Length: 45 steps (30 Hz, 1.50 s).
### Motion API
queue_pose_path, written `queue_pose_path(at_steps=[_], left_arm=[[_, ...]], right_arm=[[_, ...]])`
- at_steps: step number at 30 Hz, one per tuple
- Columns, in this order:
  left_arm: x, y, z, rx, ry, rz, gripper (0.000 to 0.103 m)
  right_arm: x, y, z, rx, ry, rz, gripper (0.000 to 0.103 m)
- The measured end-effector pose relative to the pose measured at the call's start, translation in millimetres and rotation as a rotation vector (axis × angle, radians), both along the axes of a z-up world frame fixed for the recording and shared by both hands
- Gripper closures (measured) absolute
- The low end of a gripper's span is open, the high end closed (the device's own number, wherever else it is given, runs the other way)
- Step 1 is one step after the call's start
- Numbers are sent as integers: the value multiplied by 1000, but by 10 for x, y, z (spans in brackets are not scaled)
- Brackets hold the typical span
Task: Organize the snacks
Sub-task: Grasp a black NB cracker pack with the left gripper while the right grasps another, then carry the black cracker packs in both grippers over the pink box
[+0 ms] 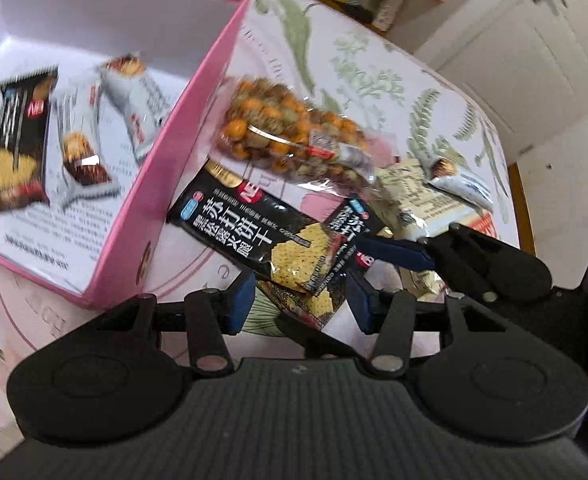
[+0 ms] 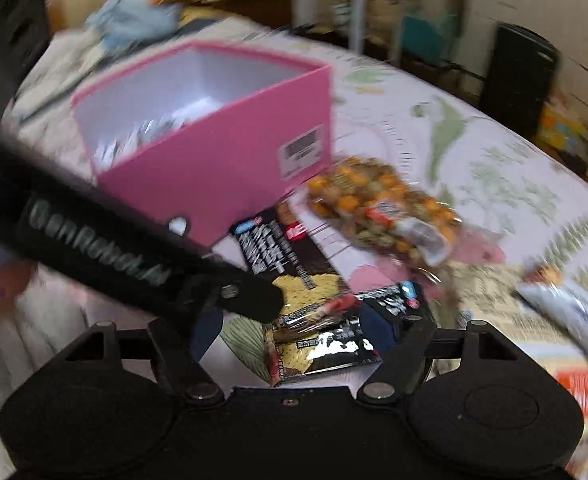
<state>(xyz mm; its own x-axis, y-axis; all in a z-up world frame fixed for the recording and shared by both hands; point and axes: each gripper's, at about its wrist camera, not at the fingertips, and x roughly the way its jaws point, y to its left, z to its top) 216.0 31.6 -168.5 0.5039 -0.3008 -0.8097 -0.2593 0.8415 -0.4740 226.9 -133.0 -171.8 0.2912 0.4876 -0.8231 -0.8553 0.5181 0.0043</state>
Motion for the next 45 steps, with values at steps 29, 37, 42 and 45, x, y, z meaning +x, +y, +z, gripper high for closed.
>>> queue_pose_path(at_steps=[29, 37, 42, 45], left_arm=[[-41, -27, -366, -82, 49, 9, 54], [-40, -50, -450, -104, 78, -14, 63], [-49, -108, -394, -64, 92, -52, 67], [-51, -159, -315, -14, 90, -102, 67]], right_arm=[[-281, -251, -145, 77, 162, -210, 46], [-421, -20, -244, 39, 45, -199, 34], [-555, -6, -282, 45, 2, -256, 43], [-615, -8, -247, 61, 27, -304, 45]])
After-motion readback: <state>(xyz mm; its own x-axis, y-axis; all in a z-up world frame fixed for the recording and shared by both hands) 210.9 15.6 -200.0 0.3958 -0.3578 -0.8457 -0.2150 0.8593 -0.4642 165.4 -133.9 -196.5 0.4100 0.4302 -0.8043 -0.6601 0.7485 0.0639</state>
